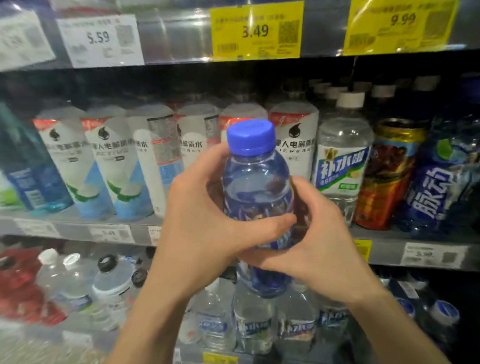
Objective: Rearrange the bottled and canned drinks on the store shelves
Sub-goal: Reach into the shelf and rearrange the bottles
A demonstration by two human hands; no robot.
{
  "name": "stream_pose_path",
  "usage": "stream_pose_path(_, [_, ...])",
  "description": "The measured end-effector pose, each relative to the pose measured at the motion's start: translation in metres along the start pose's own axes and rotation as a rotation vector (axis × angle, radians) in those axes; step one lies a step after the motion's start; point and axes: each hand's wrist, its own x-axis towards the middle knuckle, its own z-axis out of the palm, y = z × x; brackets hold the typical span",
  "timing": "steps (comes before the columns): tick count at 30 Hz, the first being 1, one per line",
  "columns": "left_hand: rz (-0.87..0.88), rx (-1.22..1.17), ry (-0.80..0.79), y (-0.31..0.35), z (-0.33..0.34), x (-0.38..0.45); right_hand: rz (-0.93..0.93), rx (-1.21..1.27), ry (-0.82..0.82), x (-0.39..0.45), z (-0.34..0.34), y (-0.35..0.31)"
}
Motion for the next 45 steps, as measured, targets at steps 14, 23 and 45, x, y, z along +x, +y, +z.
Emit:
stream_pose_path(14, [-0.402,-0.240,-0.105,0.049,-0.083,-0.007,0.228,0.109,-0.060,0.037,0.026,-0.110])
stream_pose_path(23, [-0.535,-0.307,0.016,0.185,-0.171,0.047,0.257,0.098,-0.162,0.091,0.046,-0.276])
stream_pose_path(45, [-0.640,-0.217,-0.001,0.424,-0.364,0.174,0.285,0.223,-0.166,0.195,0.104,-0.575])
